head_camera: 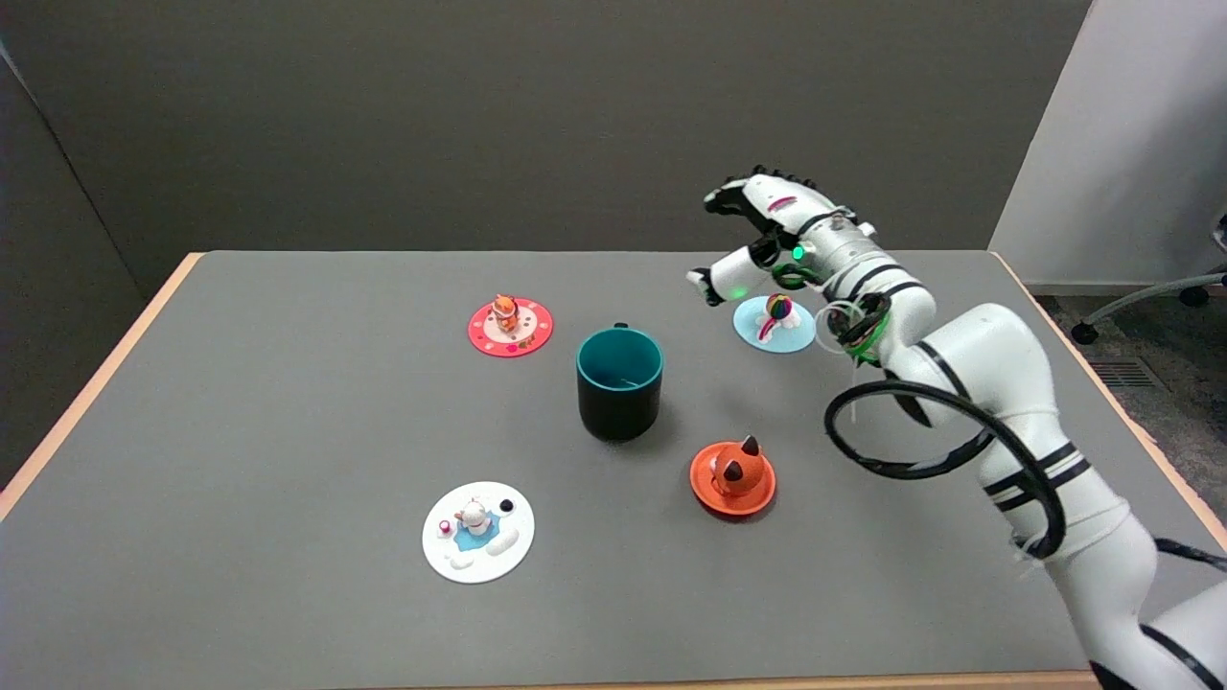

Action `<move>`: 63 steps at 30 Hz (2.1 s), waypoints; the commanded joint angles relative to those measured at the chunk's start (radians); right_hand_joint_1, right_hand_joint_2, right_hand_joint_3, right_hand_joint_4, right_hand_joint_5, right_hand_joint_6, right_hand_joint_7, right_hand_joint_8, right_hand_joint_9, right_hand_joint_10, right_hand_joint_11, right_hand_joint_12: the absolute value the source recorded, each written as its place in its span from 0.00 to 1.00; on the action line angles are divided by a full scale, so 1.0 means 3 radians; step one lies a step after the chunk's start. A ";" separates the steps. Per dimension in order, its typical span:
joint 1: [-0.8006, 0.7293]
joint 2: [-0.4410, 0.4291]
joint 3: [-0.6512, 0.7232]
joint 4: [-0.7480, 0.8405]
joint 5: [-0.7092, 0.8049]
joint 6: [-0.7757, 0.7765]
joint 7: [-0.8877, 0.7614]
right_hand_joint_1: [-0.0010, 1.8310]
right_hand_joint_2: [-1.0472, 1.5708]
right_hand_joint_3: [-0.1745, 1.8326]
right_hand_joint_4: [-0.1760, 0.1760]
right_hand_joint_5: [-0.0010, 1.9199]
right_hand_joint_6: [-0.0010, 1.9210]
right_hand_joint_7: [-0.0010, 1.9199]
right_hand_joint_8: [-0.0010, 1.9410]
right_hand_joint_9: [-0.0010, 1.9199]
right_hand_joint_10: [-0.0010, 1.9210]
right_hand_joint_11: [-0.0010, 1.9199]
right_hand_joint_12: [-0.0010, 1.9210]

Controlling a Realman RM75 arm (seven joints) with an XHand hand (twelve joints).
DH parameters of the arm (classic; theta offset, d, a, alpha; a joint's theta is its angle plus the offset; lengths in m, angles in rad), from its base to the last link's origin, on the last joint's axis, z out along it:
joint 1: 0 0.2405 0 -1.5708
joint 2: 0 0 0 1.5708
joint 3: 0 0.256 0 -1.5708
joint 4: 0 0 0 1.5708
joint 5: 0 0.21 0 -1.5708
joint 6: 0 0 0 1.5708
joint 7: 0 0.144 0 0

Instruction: Pick up the cup lid with blue sky.

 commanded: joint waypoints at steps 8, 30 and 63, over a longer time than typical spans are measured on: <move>0.0480 0.0466 -0.0174 0.0886 0.0481 0.0408 0.0001 0.46 0.56 0.57 0.11 0.29 0.10 0.31 0.09 0.26 0.10 0.15 0.24; 0.0287 0.0827 -0.0315 0.0544 0.1125 0.0183 -0.0156 0.49 0.62 0.50 0.29 0.32 0.12 0.28 0.11 0.24 0.10 0.15 0.18; 0.1206 0.1468 -0.1948 0.1094 0.1631 -0.0869 0.0280 0.43 0.56 0.59 0.45 0.23 0.09 0.27 0.09 0.31 0.10 0.29 0.15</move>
